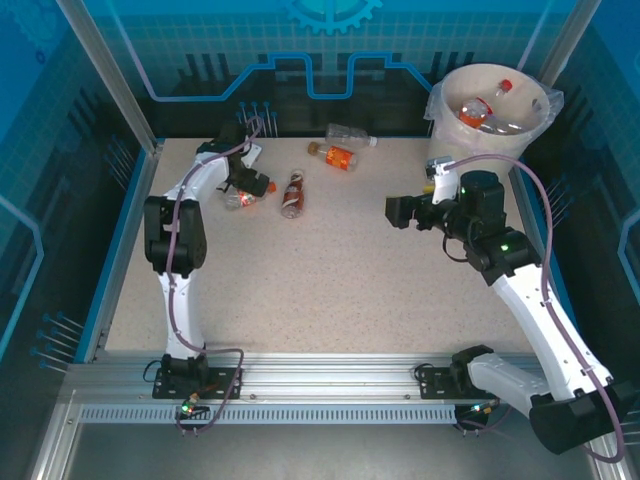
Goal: Put the plastic bottles in the bin
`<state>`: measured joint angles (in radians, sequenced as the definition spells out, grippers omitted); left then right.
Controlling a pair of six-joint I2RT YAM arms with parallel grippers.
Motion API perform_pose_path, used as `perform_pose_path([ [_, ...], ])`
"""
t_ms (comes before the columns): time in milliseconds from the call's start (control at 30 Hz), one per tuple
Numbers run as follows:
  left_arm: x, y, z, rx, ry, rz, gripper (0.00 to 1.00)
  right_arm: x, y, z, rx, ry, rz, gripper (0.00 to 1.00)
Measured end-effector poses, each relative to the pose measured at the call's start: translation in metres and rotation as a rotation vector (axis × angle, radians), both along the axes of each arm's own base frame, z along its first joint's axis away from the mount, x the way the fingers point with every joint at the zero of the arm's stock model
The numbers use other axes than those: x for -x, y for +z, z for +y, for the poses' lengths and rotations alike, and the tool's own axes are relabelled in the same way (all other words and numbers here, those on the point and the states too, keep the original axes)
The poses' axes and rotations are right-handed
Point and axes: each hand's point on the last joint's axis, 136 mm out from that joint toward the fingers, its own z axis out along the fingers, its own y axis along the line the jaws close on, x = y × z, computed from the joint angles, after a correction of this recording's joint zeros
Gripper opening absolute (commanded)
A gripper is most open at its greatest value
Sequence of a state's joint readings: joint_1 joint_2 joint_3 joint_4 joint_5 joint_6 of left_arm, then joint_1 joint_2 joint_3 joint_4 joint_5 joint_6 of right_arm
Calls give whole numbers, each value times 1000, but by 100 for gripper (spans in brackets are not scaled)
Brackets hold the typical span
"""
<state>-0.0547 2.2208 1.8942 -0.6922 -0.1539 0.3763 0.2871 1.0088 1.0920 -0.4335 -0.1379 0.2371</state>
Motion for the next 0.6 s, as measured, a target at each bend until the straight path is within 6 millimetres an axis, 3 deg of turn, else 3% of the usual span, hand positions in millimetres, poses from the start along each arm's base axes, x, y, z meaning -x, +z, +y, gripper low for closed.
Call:
perform_pose_path([
  [333,18,-35,5,5,-69,126,88,3,2,-7,12,-30,-7,100],
  [533,42,-63,5,4,-84,204,85,4,-1,-7,24,-29,4,100],
  [600,42,-61,5,0,-84,182,81,4,-2,-8,28,-30,6,100],
])
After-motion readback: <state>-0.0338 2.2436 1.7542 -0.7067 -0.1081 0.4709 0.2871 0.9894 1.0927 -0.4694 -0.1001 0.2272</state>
